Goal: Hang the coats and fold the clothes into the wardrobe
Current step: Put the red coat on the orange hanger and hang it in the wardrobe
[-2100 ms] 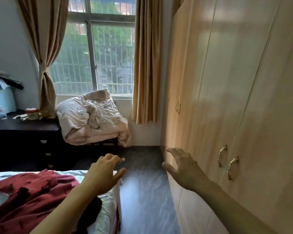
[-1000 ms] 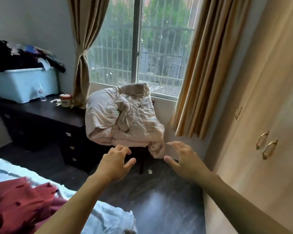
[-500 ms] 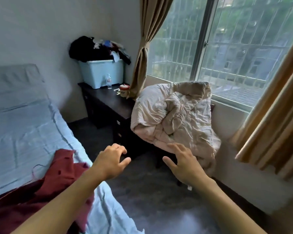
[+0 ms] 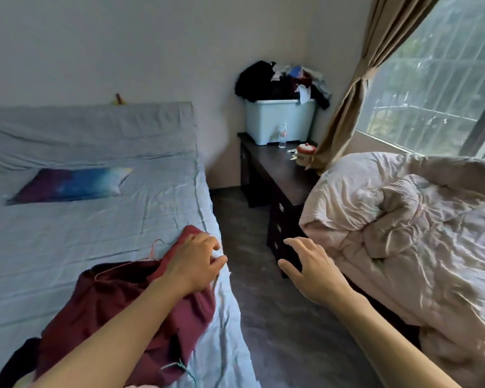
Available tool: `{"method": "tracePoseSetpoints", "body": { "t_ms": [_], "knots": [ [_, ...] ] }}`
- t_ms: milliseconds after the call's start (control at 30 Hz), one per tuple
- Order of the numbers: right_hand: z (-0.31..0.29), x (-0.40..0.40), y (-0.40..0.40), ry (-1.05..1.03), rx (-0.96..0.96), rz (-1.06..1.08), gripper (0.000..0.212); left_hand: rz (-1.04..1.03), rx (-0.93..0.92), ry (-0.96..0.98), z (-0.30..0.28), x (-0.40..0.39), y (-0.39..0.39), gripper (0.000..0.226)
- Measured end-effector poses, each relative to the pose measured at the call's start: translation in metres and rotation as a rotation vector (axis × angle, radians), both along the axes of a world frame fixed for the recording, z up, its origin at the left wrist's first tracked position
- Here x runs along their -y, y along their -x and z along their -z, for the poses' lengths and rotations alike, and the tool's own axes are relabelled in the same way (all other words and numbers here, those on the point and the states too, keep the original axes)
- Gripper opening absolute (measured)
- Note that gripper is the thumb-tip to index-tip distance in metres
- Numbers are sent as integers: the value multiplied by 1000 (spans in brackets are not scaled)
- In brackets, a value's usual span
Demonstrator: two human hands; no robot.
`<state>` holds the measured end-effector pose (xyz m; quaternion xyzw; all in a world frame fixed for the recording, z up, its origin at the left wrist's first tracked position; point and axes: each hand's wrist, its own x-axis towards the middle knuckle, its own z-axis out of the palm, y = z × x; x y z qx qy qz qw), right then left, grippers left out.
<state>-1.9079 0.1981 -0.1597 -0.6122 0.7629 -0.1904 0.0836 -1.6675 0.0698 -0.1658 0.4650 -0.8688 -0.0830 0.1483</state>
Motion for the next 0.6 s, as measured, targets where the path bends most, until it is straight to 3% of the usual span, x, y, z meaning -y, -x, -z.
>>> {"method": "tracePoseSetpoints", "body": {
  "t_ms": [333, 600],
  "knots": [
    [-6, 111, -50, 0, -53, -220, 59, -220, -99, -44, 22, 59, -70, 34],
    [20, 184, -77, -55, -22, -419, 60, -418, -55, -61, 35, 83, -118, 35]
  ]
}}
